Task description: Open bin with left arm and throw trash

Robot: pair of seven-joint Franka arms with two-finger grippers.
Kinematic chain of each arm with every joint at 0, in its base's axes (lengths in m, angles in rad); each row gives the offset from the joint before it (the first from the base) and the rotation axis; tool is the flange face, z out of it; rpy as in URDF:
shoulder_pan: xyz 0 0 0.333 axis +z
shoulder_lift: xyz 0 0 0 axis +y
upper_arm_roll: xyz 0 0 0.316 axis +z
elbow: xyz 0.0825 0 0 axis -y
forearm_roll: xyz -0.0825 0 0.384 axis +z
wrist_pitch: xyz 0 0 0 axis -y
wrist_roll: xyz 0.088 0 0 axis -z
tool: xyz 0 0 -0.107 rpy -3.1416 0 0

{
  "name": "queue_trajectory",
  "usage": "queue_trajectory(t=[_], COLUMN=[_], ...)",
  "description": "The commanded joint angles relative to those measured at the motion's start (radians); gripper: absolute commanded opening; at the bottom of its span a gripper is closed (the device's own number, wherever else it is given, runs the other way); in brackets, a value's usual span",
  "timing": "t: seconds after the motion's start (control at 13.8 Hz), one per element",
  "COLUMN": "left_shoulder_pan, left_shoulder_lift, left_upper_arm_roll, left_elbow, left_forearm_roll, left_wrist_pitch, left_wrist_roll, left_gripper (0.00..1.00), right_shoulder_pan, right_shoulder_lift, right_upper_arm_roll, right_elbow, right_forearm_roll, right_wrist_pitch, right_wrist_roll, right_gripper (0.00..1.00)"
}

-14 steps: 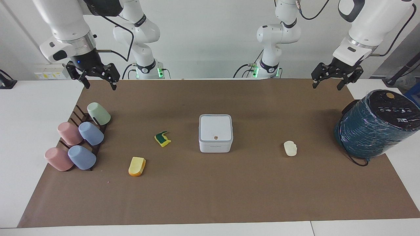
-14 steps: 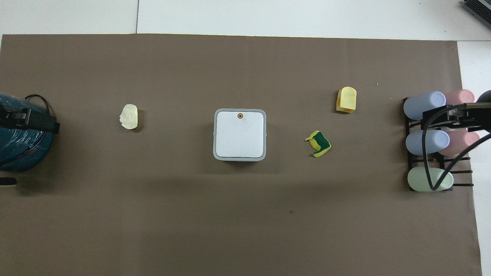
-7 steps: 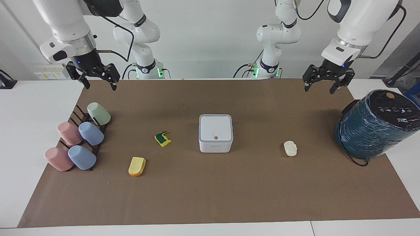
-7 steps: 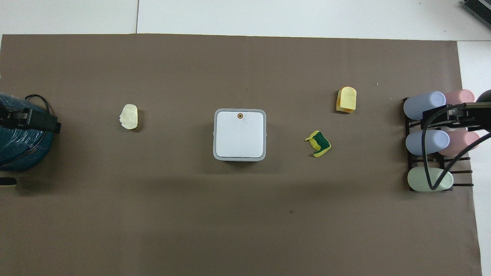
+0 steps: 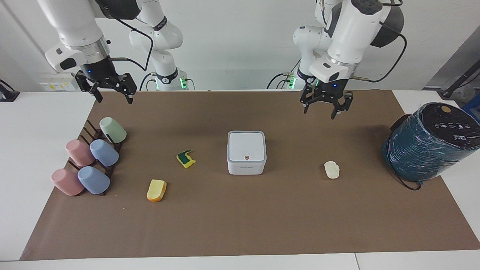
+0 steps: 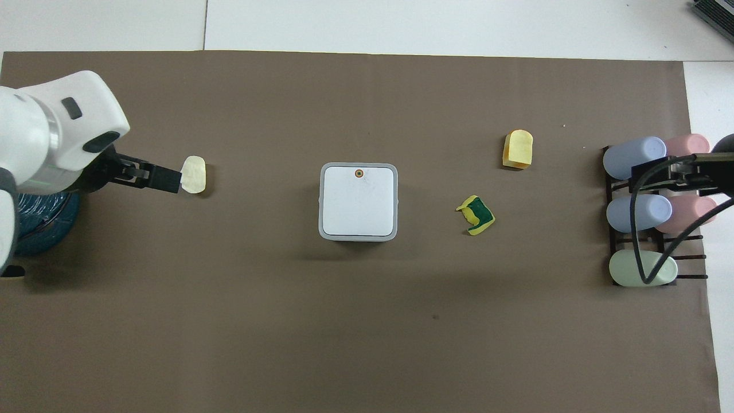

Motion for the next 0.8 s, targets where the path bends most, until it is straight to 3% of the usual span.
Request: queue_trajectory(t=[0.0, 0.14, 0.22, 0.36, 0.72], left_shoulder_pan=[-0.106, -0.148, -0.174, -0.183, -0.242], left_shoulder_lift=[0.078, 0.147, 0.165, 0.193, 0.287], left_upper_arm_roll=[0.014, 0.013, 0.013, 0.011, 0.010], left_elbow=[-0.016, -0.016, -0.019, -0.033, -0.029], left_forearm_roll=[0.012, 0.011, 0.008, -0.001, -0.005], left_wrist_pitch=[0.134, 0.256, 0.321, 0.440, 0.555], left_wrist_roll=[-0.160, -0.279, -0.335, -0.348, -0.351], left_gripper=[0.40, 0.09, 0.00, 0.00, 0.00], right_shoulder_pan=[-0.013, -0.010, -0.007, -0.009, -0.009], right_shoulder_lift=[-0.012, -0.012, -0.013, -0.013, -0.016], right_upper_arm_roll=[0.005, 0.007, 0.007, 0.005, 0.005], right_elbow=[-0.026, -0.025, -0.026, -0.028, -0.041], right_forearm_roll=[-0.005, -0.004, -0.004, -0.004, -0.004], right_wrist_pitch=[0.027, 0.025, 0.027, 0.034, 0.042], right_wrist_roll=[-0.014, -0.014, -0.012, -0.012, -0.002], right_gripper=[1.00, 1.00, 1.00, 1.00, 1.00])
